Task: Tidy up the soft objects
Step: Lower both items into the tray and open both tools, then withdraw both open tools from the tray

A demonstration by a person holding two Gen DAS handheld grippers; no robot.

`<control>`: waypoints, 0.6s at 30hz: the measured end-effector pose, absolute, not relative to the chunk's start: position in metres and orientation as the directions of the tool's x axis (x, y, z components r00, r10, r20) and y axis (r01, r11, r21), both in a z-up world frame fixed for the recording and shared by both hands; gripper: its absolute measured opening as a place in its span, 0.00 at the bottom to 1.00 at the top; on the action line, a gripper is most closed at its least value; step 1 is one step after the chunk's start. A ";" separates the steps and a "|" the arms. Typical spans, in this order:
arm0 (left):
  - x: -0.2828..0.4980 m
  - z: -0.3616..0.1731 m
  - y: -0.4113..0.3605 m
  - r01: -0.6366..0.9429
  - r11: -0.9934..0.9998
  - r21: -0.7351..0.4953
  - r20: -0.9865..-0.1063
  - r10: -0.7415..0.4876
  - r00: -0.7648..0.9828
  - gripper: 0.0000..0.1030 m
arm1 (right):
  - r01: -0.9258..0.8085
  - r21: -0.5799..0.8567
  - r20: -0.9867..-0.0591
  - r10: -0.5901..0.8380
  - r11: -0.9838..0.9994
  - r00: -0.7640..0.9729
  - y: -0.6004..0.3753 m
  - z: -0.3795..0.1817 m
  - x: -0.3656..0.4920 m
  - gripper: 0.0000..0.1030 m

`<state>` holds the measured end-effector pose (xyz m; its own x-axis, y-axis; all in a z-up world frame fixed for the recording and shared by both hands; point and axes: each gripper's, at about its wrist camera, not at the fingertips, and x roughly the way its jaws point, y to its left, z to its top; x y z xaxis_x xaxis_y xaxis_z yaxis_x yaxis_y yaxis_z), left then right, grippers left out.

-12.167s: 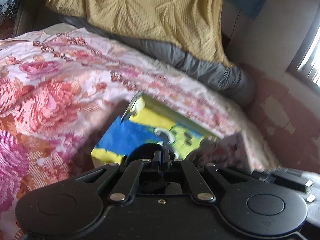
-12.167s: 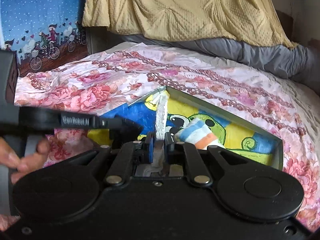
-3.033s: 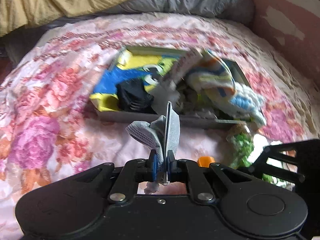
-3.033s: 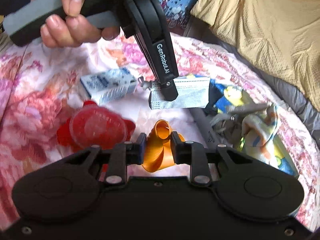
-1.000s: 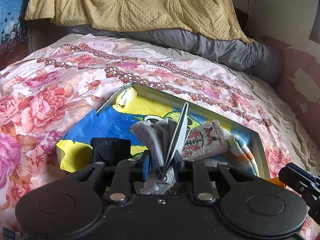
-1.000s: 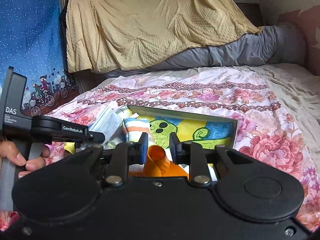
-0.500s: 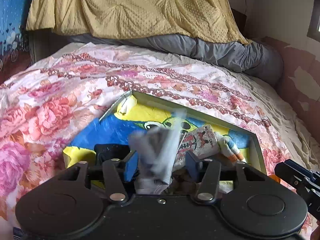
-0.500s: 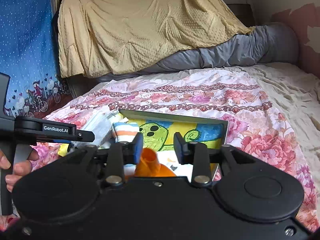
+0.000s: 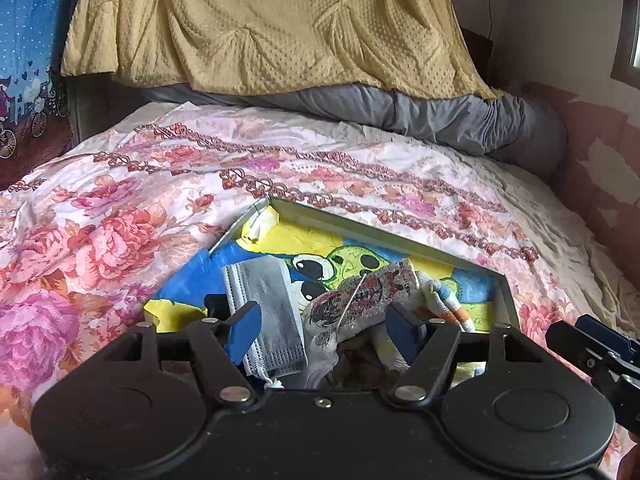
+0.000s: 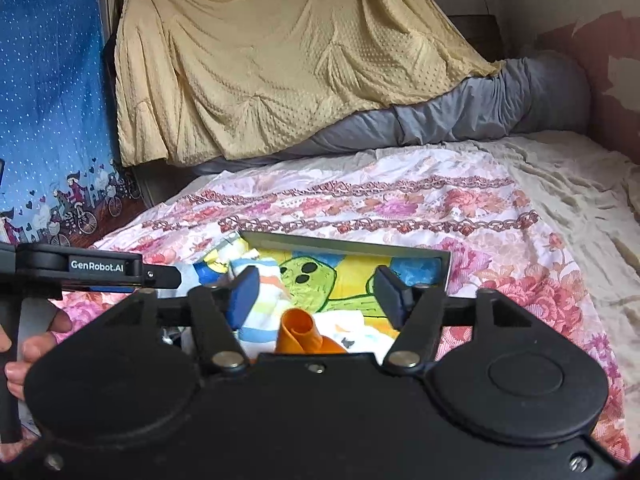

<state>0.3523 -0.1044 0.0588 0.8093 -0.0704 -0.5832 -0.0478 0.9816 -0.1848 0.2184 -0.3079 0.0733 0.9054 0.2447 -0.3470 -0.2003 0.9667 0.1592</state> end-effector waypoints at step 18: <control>0.234 0.118 -0.080 -0.079 0.974 -0.214 -0.410 -0.016 0.912 0.96 | -0.201 0.160 -0.242 0.235 0.967 0.941 -0.294 0.133 0.135 0.99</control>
<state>0.2342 -0.0802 0.1184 0.9120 -0.0162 -0.4099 -0.0790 0.9736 -0.2140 0.1354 -0.2940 0.1327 0.9414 0.2353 -0.2417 -0.2006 0.9666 0.1597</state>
